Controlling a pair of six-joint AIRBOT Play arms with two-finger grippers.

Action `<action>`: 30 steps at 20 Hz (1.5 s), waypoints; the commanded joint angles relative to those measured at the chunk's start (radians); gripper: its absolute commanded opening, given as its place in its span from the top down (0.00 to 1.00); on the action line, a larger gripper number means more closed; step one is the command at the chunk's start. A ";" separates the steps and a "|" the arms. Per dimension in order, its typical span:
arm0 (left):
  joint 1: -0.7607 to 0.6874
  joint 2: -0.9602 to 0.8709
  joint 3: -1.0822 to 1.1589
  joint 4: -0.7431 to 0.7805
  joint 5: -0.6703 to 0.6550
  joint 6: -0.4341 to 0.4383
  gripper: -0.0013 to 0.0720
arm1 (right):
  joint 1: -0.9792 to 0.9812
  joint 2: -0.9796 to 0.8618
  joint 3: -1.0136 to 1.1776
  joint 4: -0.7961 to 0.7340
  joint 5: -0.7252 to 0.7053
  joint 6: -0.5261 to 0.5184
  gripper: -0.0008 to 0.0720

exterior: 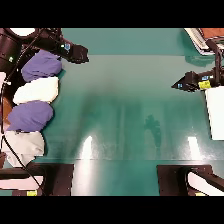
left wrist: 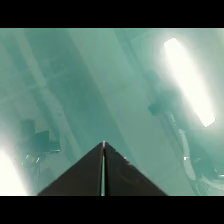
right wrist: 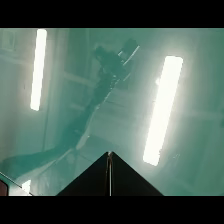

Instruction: Fold the shirts.

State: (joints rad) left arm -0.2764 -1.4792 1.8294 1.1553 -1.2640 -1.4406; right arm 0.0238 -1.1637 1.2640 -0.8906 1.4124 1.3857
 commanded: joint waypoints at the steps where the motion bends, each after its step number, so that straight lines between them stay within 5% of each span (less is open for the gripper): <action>1: 0.000 0.000 0.000 0.000 0.000 0.000 0.95 | 0.002 0.000 0.000 0.001 0.003 0.000 0.96; 16: 0.000 0.000 0.000 0.003 0.029 0.009 0.95 | 0.002 0.000 0.000 0.001 0.003 0.001 0.96; 17: 0.000 0.000 0.000 0.057 0.065 0.019 0.73 | 0.002 0.000 0.000 0.001 0.003 0.001 0.96; 18: 0.000 0.000 0.000 0.145 0.102 0.013 0.19 | 0.002 0.000 0.000 0.001 0.003 0.001 0.96; 19: 0.000 -0.002 0.000 0.264 0.148 -0.031 0.00 | 0.002 0.000 0.000 0.001 0.002 0.001 0.96; 22: 0.045 -0.031 0.000 0.611 0.235 -0.179 0.00 | 0.002 0.000 0.000 0.001 0.000 0.001 0.96; 30: 0.376 -0.295 0.000 0.549 0.295 -0.235 0.00 | 0.002 0.000 0.000 0.001 0.002 0.001 0.96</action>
State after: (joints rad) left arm 0.0048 -1.6897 1.8290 1.7161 -1.0126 -1.6520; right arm 0.0254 -1.1637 1.2640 -0.8898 1.4143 1.3861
